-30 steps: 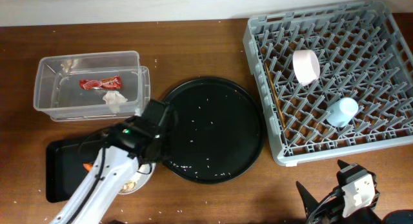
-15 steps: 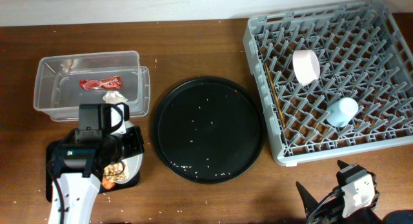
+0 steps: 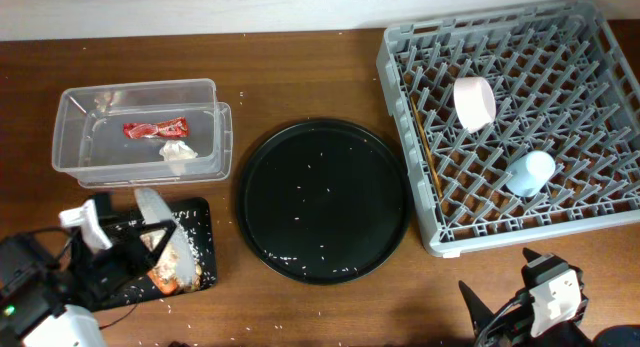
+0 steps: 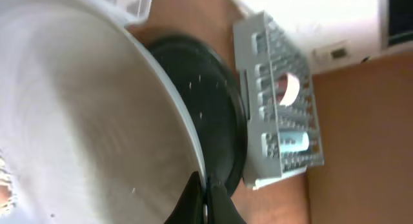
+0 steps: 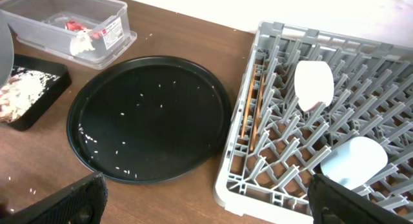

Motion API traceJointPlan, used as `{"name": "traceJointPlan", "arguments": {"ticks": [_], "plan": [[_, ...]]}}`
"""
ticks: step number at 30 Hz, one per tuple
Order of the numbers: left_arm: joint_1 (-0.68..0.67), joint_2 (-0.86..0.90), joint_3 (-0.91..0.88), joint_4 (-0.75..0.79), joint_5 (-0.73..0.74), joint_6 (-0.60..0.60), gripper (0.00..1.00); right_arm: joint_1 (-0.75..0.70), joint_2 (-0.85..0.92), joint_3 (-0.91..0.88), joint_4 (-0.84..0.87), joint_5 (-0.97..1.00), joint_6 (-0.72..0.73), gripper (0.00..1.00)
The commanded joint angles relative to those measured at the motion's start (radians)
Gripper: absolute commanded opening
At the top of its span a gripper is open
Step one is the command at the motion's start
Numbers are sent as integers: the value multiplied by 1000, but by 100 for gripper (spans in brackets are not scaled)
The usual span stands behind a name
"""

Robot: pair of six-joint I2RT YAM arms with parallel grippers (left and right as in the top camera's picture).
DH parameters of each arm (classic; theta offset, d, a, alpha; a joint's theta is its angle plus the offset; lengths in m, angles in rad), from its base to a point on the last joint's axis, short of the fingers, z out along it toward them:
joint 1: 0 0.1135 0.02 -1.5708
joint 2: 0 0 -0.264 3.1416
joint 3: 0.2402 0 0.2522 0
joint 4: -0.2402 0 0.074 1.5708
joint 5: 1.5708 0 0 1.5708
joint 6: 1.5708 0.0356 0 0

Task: Sort waste into correct bins and load items into the dishwasher rack
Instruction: 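Lift the rice plate with the left gripper and tip scraps onto the black tray, then carry the white plate with the left gripper and stand it in the rack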

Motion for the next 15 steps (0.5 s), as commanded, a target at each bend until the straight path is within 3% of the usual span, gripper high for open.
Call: {"name": "traceJointPlan", "arguments": {"ticks": [1,5,8,10,14,15], "plan": [[45,-7,3,-2,161,88,0,1,-3,2,1,5,-3,98],[45,-7,3,8,192,91,0,1,-3,2,1,5,-3,98],[45,-7,3,-12,53,90,0,1,-3,2,1,5,-3,98],[45,0,3,-6,163,96,0,1,-3,2,1,5,-3,98],[22,0,3,5,116,117,0,1,-3,2,1,5,-3,98],[-19,8,3,72,252,116,0,1,-3,2,1,5,-3,98]]}}
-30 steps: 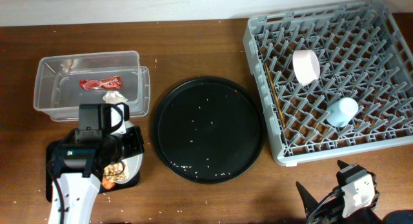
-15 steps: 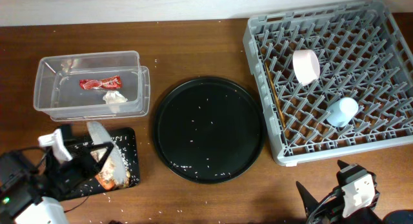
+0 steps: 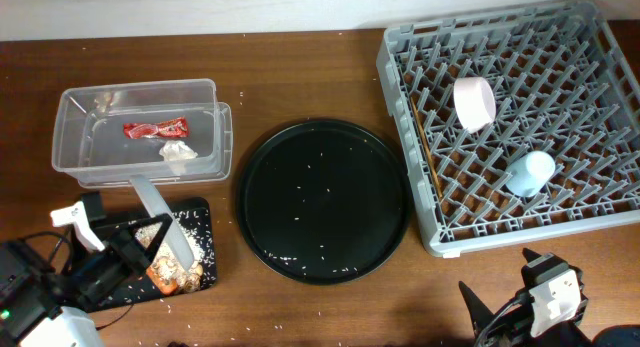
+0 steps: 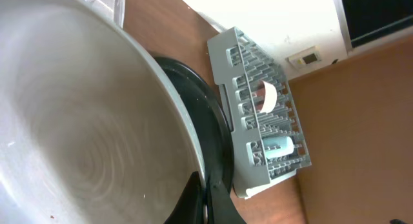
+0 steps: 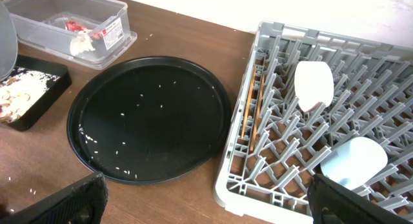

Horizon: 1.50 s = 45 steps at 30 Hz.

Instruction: Sort waste into correct bins and load items into the dishwasher rack

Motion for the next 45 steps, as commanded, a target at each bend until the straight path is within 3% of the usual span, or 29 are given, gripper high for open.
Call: {"name": "traceJointPlan", "arguments": {"ticks": [1,4,5,7,10,13,15,18,22,23,27,29,31,32,33,37,39,40,42,45], "plan": [[-81,16,3,150,246,-10,0,1,-3,2,1,5,-3,98],[-329,56,3,699,166,-541,0,1,-3,2,1,5,-3,98],[-456,61,3,958,80,-755,0,1,-3,2,1,5,-3,98],[-690,113,3,1380,-55,-1001,0,1,-3,2,1,5,-3,98],[-1015,355,3,1844,-240,-1085,0,1,-3,2,1,5,-3,98],[-1203,673,23,2348,-332,-1318,0,1,-3,2,1,5,-3,98],[-1283,824,71,2463,-377,-1402,0,1,-3,2,1,5,-3,98],[-1358,866,156,2464,-428,-1418,0,1,-3,2,1,5,-3,98],[-1448,871,190,2340,-615,-1429,0,1,-3,2,1,5,-3,98],[-1457,888,196,2341,-644,-1478,0,1,-3,2,1,5,-3,98],[-1490,1002,232,2343,-684,-1573,1,1,-3,2,1,5,-3,99],[-1491,1035,232,2312,-715,-1576,7,1,-3,2,1,5,-3,98],[-1491,1035,232,2292,-739,-1497,34,1,-3,2,1,5,-3,98],[-1484,1031,232,2268,-721,-1416,95,1,-3,2,1,5,-3,98],[-1460,999,232,2133,-706,-1387,99,1,-3,2,1,5,-3,98],[-1326,680,340,1264,-751,-881,99,1,-3,2,1,5,-3,98],[-1225,498,471,696,-917,-660,99,1,-3,2,1,5,-3,98],[-1193,426,518,486,-1004,-555,99,1,-3,2,1,5,-3,98],[-1187,299,549,240,-1133,-515,99,1,-3,2,1,5,-3,98],[-1188,135,549,43,-1160,-515,99,1,-3,2,1,5,-3,98]]}}
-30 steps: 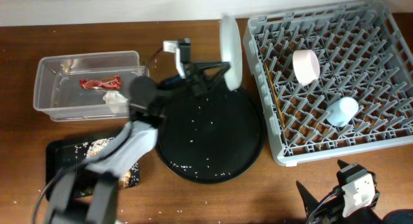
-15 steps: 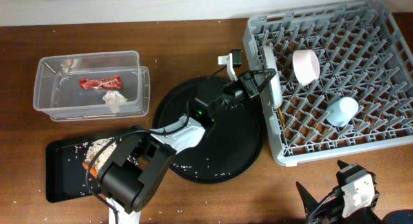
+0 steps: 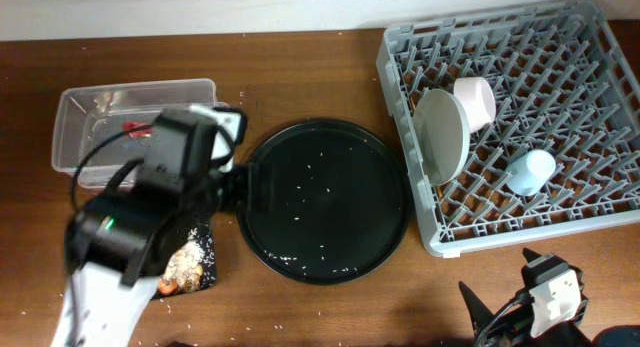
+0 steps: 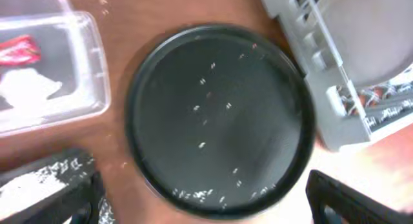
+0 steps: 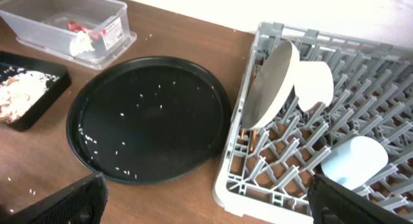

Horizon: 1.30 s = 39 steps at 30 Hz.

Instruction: Sort waste into correct bins and load items into the dishwasher rack

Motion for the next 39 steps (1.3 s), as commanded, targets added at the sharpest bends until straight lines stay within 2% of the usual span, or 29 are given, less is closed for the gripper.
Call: {"name": "traceJointPlan", "arguments": {"ticks": [1,2,4,7,8,10,11,12,17,19,21,36,38,39], "plan": [[-3,-150,10,-174,-150,44,99,1,-2,2,3,5,-3,98],[-3,-217,9,-216,-228,46,99,1,-2,2,3,5,-3,98],[-3,-310,6,-198,-327,112,99,1,-2,2,3,5,-3,98],[3,-379,-92,-15,-361,252,99,1,-2,2,3,5,-3,98],[15,-413,-177,85,-361,289,99,1,-2,2,3,5,-3,98],[47,-561,-485,417,-327,317,99,1,-2,2,3,5,-3,98],[68,-612,-576,494,-293,317,99,1,-2,2,2,5,-3,98],[119,-744,-777,612,-247,317,99,1,-2,2,3,5,-3,98],[168,-1154,-1194,729,-229,317,99,1,-2,2,3,5,-3,98],[167,-1206,-1325,795,-229,317,99,1,-2,2,3,5,-3,98],[167,-1206,-1361,866,-230,317,99,1,-2,2,2,5,-3,98],[167,-1206,-1361,869,-230,317,99,1,-2,2,13,33,-31,98],[167,-1206,-1361,869,-230,317,99,-8,-2,-59,169,93,-99,98],[167,-1206,-1361,869,-230,317,99,-61,-2,-199,361,138,-171,98]]}}
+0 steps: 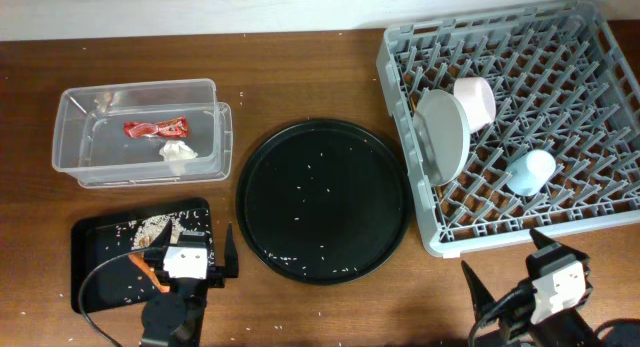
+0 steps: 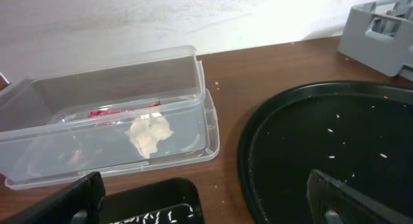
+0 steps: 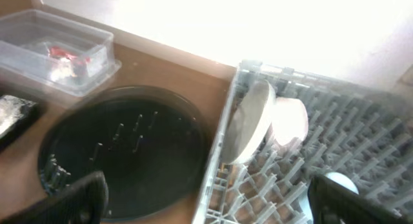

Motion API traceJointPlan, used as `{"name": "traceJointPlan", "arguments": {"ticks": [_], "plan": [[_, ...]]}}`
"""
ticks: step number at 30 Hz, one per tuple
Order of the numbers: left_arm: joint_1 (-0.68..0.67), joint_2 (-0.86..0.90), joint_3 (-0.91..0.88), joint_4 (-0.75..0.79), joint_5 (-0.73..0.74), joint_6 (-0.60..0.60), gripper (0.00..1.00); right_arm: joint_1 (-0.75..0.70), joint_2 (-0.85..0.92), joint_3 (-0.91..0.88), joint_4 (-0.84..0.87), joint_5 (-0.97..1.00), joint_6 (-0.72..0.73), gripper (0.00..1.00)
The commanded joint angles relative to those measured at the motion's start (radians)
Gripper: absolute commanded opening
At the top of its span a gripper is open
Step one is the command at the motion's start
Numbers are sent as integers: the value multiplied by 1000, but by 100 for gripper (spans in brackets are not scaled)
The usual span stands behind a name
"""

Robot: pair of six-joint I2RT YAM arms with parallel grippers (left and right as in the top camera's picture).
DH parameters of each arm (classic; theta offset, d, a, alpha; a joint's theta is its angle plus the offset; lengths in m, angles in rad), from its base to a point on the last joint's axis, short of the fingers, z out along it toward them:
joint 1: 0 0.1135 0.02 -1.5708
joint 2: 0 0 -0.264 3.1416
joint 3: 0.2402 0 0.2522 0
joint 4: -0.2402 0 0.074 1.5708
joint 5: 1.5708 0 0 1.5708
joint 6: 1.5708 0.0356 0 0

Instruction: Sort waste into correct bins and load items into the dishwasher rack

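Observation:
The grey plate (image 1: 443, 135) stands on edge in the grey dishwasher rack (image 1: 400, 47), against a white bowl (image 1: 476, 100). A pale blue cup (image 1: 528, 172) sits nearer the front. The clear bin (image 1: 70, 147) holds a red wrapper (image 1: 155, 129) and a crumpled tissue (image 1: 178, 152). A black rectangular tray (image 1: 95, 262) carries rice and food scraps. My left gripper (image 1: 190, 255) is open and holds nothing at the table's front, beside that tray. My right gripper (image 1: 510, 277) is open in front of the rack, holding nothing.
A round black tray (image 1: 245, 202) dotted with rice grains lies mid-table between the bin and the rack. Chopsticks (image 1: 422, 137) lie along the rack's left side. Loose rice grains are scattered on the brown table near the rectangular tray.
My left arm was stretched out over the table between bin and round tray; now it is back at the front edge, still open. The right wrist view has shifted slightly and is blurred.
My left gripper held the grey plate tilted over the black rectangular tray at the first two moments. Then the plate stood in the rack and the gripper was open over the table. Now the left gripper is back at the front, and the plate stays in the rack.

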Motion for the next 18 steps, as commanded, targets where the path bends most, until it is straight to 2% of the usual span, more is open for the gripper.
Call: {"name": "traceJointPlan", "arguments": {"ticks": [1,3,8,10,18], "plan": [[4,-8,-10,6,10,13,99,-128,-5,-308,383,83,-113,98],[4,-8,-10,6,10,13,99,-233,-43,-552,676,-12,-111,98],[4,-8,-10,6,10,13,99,-354,-304,-892,825,-33,-111,98],[4,-8,-10,6,10,13,99,-367,-304,-1012,1006,-41,-111,98],[4,-8,-10,6,10,13,99,-366,-302,-1014,970,-40,-111,98]]}}
